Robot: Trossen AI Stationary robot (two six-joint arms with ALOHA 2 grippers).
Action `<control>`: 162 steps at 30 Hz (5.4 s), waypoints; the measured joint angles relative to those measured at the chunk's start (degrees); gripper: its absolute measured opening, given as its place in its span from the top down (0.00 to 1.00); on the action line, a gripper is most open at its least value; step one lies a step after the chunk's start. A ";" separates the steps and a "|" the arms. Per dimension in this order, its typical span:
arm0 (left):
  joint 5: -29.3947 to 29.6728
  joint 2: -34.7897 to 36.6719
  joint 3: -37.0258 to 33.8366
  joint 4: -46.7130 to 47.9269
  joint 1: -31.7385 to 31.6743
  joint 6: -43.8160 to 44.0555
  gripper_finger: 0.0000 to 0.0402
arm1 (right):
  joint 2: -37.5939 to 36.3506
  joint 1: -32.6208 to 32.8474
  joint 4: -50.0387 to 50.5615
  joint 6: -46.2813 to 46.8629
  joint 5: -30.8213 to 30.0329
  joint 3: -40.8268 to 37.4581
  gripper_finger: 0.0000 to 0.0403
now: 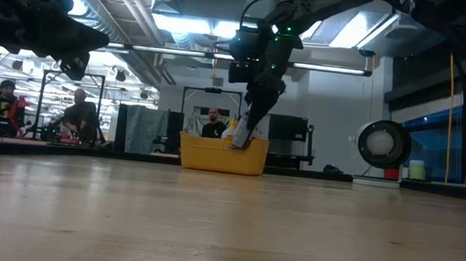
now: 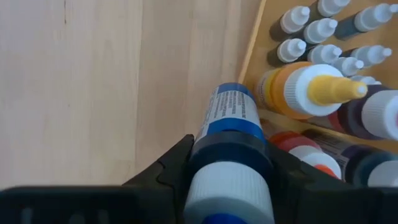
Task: Pick & Place food coloring
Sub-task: Put the large blue food coloring bottle into the bin, then return to Home Position
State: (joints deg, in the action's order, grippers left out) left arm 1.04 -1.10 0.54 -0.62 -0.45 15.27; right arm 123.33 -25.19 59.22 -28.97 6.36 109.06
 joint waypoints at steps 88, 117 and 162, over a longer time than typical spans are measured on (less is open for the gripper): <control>0.00 -0.02 0.00 0.00 0.00 0.01 0.96 | 1.26 -0.93 6.21 0.33 -3.11 9.76 0.53; 0.61 -0.01 -0.02 -0.35 -0.02 0.00 0.96 | -51.73 9.77 -54.09 17.78 41.22 -45.23 0.97; 0.85 -0.01 -0.02 -0.42 0.00 0.00 0.96 | -123.03 26.08 -63.14 13.70 15.58 -108.67 1.00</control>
State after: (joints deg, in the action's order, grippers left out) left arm 1.88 -1.12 0.51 -1.04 -0.45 15.27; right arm 0.29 0.89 -3.92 -15.27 21.93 0.38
